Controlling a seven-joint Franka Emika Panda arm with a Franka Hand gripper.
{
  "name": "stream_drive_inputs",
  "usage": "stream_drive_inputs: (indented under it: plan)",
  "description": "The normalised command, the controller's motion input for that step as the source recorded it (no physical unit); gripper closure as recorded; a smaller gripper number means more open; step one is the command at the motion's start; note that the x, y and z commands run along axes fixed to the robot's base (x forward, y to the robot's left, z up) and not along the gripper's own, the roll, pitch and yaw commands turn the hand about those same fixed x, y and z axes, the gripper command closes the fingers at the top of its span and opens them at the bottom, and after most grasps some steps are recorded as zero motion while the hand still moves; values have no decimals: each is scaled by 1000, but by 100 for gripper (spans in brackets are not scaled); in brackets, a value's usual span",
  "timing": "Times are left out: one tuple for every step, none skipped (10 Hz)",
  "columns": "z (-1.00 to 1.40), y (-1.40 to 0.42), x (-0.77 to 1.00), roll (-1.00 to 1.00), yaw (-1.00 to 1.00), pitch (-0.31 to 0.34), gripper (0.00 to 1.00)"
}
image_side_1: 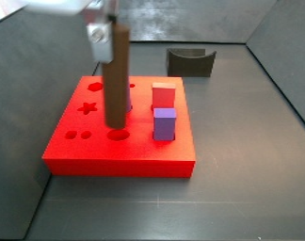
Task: Pick up the oval object. Move up. Place the oval object on the fixture. Regrasp the oval object. Move to above the board. Insert the oval object.
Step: Insert the oval object.
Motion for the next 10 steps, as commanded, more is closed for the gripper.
stream_drive_inputs:
  plan:
    - [-263, 0, -51, -41, -97, 0, 100]
    - [-131, 0, 23, -94, -14, 0, 100]
    - [0, 74, 129, -123, -3, 0, 100]
    - [0, 106, 77, -106, 0, 0, 100]
    - [-74, 0, 0, -74, 0, 0, 100]
    - [-111, 0, 3, -56, 63, 0, 100]
    - [-134, -9, 149, -57, 217, 7, 100]
    - [-146, -60, 140, -23, 340, 19, 100]
    - [-77, -166, 54, 0, 463, 17, 100]
    - [-60, -203, 0, 0, 400, 0, 100]
